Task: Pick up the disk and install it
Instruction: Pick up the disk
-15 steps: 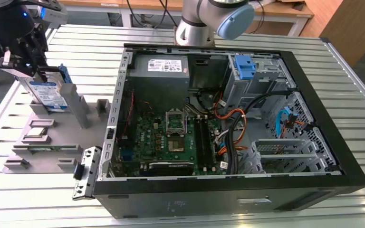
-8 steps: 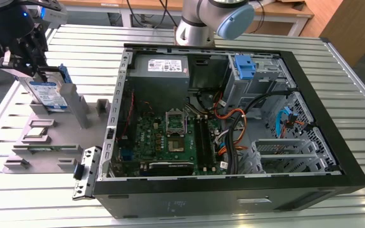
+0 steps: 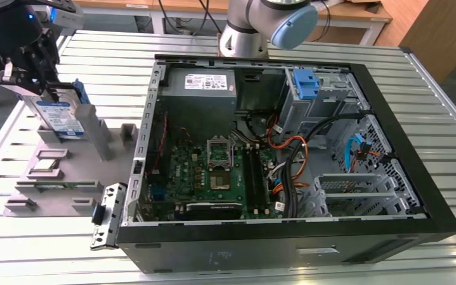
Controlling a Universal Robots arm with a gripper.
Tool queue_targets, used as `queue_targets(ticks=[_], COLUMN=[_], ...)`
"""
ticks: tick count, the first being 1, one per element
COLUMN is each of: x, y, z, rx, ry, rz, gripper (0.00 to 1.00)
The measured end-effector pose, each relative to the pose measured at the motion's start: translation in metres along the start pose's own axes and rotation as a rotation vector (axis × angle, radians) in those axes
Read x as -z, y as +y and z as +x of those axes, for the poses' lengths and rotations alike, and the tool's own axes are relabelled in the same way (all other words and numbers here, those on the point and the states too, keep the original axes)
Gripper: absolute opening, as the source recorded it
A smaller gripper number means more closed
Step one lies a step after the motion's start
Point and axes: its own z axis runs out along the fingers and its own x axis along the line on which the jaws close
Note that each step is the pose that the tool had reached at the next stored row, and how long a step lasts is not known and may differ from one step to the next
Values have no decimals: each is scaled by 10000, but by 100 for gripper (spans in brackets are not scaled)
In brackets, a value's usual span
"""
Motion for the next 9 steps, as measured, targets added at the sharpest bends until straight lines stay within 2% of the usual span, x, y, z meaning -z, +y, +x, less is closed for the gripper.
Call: queue_targets(ticks=[4, 9], x=[78, 89], y=[2, 2], z=[-5, -6], rx=[0, 0], ry=[1, 0], rz=[-2, 0], gripper=[35, 35])
